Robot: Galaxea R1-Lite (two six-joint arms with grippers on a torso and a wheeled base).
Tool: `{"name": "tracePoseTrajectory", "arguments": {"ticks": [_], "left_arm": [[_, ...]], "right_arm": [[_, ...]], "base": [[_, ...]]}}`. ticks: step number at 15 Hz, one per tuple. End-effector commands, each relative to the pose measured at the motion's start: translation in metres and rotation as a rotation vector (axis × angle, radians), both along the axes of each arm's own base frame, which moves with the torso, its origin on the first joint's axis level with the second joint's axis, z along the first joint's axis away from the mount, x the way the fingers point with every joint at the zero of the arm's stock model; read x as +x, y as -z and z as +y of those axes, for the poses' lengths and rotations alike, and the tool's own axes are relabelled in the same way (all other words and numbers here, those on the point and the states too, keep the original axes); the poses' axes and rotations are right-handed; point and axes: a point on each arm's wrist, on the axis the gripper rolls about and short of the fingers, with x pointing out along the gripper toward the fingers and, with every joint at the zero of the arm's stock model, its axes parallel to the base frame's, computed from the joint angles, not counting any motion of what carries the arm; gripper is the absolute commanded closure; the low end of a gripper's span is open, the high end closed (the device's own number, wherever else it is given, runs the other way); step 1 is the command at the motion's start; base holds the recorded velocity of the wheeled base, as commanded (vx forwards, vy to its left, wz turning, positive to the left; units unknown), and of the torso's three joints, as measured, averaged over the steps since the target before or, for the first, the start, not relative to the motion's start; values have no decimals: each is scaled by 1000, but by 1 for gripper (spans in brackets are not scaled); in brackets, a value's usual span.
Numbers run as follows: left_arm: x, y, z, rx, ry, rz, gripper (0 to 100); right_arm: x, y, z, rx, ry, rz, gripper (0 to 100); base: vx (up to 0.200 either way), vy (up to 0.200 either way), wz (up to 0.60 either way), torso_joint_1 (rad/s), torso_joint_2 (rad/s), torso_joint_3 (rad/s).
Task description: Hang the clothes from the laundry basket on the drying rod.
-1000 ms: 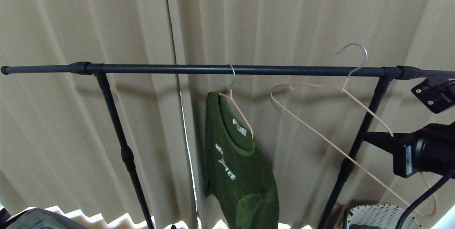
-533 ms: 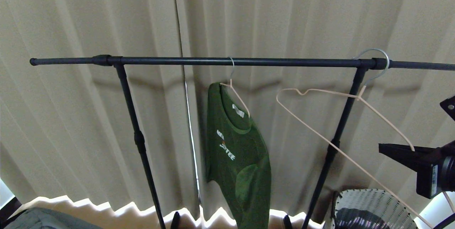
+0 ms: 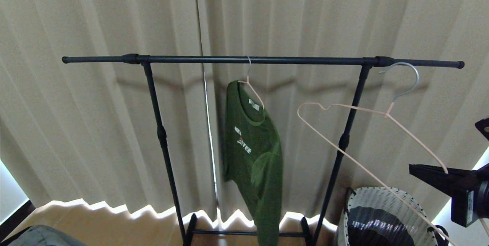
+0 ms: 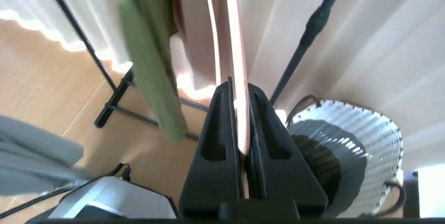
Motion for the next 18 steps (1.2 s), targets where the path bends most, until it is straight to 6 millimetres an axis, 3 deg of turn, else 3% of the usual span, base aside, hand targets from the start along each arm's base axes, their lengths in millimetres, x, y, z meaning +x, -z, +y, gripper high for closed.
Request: {"name": "tracePoseTrajectory", "arguments": {"ticks": [1,5,10,11,14,16,17,18], "left_arm": [[0,1,0,4,1,7,100],[3,13,-1,26,1,73,100],[36,-23,-9,37,1,110,100],[59,-43,-16,39,-1,122,100],[97,-72,-26,42,-5,126,100],[109,-78,-30,45,3,135,100],[132,-88,-43,54,21,142,100],[141,-91,-47,62,11,144,100]], "right_arm": [[0,3,0,-2,0,10,100],[-1,2,1,23,-5,15,100],[-1,-4,17,79,-110,-54,100],[-1,-5,25,85,-166,-48,100],[3,-3,35,104,-218,-66,100],[6,1,37,98,-218,-57,100],[14,10,43,84,-238,-11,100],[15,12,47,81,-255,7,100]], "base": [[0,0,0,0,0,0],[0,0,0,0,0,0],[0,0,0,0,0,0],[0,0,0,0,0,0],[0,0,0,0,0,0],[0,0,0,0,0,0],[0,0,0,0,0,0],[0,0,0,0,0,0]]}}
